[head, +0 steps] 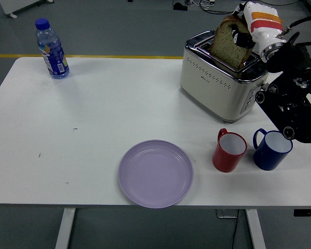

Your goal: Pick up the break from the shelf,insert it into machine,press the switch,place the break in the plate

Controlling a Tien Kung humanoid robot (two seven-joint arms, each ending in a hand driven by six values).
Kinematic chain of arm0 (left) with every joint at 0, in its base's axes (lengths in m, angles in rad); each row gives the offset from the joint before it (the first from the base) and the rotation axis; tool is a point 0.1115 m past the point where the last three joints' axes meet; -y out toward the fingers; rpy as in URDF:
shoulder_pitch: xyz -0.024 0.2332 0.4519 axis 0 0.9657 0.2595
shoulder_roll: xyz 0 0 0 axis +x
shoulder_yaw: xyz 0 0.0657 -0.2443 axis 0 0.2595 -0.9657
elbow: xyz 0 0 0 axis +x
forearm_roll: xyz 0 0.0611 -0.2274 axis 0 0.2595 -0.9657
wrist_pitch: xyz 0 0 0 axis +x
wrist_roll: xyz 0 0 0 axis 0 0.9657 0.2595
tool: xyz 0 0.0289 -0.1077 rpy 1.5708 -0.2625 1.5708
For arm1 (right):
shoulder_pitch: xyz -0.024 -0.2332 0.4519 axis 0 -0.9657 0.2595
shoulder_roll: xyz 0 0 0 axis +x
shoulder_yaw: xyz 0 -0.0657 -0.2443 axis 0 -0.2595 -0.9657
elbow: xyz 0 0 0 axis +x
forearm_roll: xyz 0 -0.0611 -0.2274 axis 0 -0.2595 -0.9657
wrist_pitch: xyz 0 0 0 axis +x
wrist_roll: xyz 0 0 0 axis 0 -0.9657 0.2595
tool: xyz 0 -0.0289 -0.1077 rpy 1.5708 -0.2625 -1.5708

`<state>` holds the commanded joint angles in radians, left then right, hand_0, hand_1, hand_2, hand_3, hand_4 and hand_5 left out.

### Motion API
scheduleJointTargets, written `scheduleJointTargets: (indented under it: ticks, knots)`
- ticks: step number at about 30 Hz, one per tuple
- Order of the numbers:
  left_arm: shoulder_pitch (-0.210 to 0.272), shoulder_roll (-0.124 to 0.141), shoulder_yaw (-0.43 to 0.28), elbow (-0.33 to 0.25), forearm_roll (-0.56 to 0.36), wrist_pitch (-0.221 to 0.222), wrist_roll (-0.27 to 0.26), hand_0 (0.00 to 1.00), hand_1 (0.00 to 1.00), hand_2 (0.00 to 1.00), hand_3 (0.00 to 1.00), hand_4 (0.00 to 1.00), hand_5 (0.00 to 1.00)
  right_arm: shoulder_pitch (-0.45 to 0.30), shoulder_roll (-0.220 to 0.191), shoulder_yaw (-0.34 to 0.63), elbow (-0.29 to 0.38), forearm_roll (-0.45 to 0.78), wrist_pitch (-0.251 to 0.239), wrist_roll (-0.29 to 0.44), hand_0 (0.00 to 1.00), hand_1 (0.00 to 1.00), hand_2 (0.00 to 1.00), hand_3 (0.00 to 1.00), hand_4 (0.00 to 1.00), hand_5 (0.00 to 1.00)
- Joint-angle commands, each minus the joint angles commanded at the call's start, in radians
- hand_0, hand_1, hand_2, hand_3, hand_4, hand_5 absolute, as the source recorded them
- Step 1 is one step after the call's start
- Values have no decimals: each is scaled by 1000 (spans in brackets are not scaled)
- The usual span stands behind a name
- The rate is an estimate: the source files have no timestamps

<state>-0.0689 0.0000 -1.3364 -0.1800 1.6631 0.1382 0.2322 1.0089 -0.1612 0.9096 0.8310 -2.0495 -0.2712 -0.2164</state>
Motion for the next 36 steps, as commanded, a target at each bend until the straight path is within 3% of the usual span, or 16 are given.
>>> scheduleJointTargets:
  ticks: [4,5,10,11,17,18,24,29,30,34,35,36]
  knots:
    - [0,0,2,0,-2,0,0,613,465,433,562,317,923,0,1,1,-4,9,33,-5,328,404,478,576,634,91]
    - [0,0,2,0,-3,0,0,613,465,433,563,317,924,0,1,1,-5,13,37,-4,704,683,794,851,739,176]
    - [0,0,3,0,-3,0,1,613,465,433,563,317,924,-2,1,1,-11,51,55,6,704,683,794,851,739,176]
    - [1,0,4,0,-3,0,1,613,466,433,562,318,924,-2,1,1,-11,54,53,9,800,776,910,980,767,196]
    - [3,0,2,0,3,-2,2,613,466,433,563,318,924,-7,-1,6,-8,65,32,25,800,776,910,980,767,196]
    - [4,0,1,0,4,-2,2,613,466,433,563,318,924,-9,-3,9,-4,67,28,26,837,821,955,997,801,222]
    - [9,0,2,0,7,-3,4,613,465,433,564,318,924,-41,-34,24,51,86,-17,36,811,797,929,960,785,229]
    - [16,0,-2,0,11,-4,5,613,465,433,564,318,924,-121,-101,66,178,125,-113,44,811,797,929,960,785,229]
    - [17,0,-3,0,13,-5,5,613,465,433,561,317,923,-144,-121,78,210,141,-134,46,659,632,774,844,690,217]
    - [23,0,-9,0,19,-5,5,613,465,433,561,317,923,-219,-180,101,321,179,-178,33,659,632,774,844,690,217]
    - [25,0,-12,0,22,-5,5,614,465,433,564,317,923,-248,-208,112,357,187,-160,17,473,474,585,731,471,127]
    - [26,0,-13,0,22,-5,5,614,465,433,564,317,923,-266,-227,114,378,204,-141,4,473,474,585,731,471,127]
